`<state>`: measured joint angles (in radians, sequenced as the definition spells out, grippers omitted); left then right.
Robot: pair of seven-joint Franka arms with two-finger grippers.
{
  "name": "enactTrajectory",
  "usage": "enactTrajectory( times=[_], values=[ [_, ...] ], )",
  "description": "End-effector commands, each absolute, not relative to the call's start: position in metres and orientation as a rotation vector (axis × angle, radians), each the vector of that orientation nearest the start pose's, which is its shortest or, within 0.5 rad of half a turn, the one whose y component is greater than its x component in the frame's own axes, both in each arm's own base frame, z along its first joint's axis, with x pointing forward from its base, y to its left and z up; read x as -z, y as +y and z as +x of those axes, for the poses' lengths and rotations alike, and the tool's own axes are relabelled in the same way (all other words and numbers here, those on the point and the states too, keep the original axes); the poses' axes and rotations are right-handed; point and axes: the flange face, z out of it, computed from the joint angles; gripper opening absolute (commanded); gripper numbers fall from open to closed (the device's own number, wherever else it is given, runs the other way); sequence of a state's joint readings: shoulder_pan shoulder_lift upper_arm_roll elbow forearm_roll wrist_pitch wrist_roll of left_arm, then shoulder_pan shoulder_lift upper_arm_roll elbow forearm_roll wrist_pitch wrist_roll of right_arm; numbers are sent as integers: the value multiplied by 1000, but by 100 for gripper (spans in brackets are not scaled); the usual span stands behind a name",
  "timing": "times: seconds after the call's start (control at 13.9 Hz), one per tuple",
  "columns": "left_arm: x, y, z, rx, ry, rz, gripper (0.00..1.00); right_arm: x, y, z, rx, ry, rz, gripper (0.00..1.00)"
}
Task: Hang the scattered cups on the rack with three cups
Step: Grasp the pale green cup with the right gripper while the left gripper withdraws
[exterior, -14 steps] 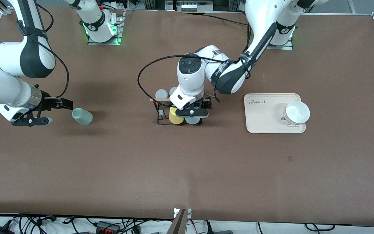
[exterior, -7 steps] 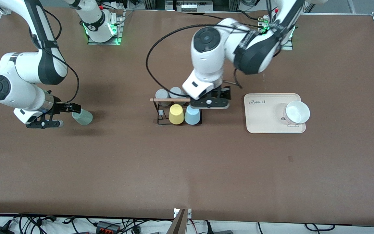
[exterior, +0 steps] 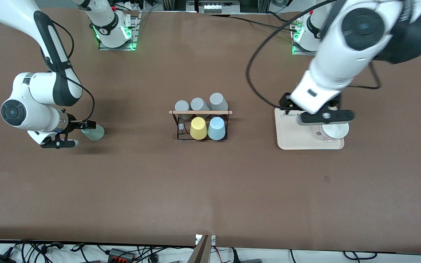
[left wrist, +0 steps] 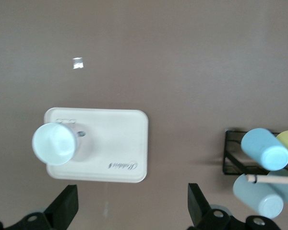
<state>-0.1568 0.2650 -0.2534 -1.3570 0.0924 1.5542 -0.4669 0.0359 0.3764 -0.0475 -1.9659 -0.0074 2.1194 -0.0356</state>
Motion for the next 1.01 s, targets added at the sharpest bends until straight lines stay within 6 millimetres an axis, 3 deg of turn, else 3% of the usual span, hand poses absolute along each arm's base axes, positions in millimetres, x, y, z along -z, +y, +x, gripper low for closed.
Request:
enactTrajectory(
  times=[0.0,0.07,0.14,0.22,0.43,0.58,0.72,0.94],
  values=[
    [-577,-180,590,-119,73,-3113,100,-250,-11,586,-370,-19,-3138,100],
    [-579,-165,591,-122,153,-3114,100,-247,-12,585,-377,-19,-3137,100],
    [-583,-128,595,-125,181,-3139,100,-245,-12,584,-385,-19,-3136,100],
    [-579,-103,589,-153,260,-3153,100,-240,-12,582,-399,-19,-3135,100],
    [-578,-28,567,-94,95,-3221,100,-233,-11,580,-416,-22,-3131,100],
    [-588,-15,554,-76,53,-3208,100,-230,-9,581,-416,-28,-3133,100],
    [-613,-5,541,-3,65,-3133,100,-221,-10,582,-409,-27,-3134,100],
    [-612,-10,536,-81,65,-3114,100,-220,-10,582,-411,-23,-3133,100]
  ],
)
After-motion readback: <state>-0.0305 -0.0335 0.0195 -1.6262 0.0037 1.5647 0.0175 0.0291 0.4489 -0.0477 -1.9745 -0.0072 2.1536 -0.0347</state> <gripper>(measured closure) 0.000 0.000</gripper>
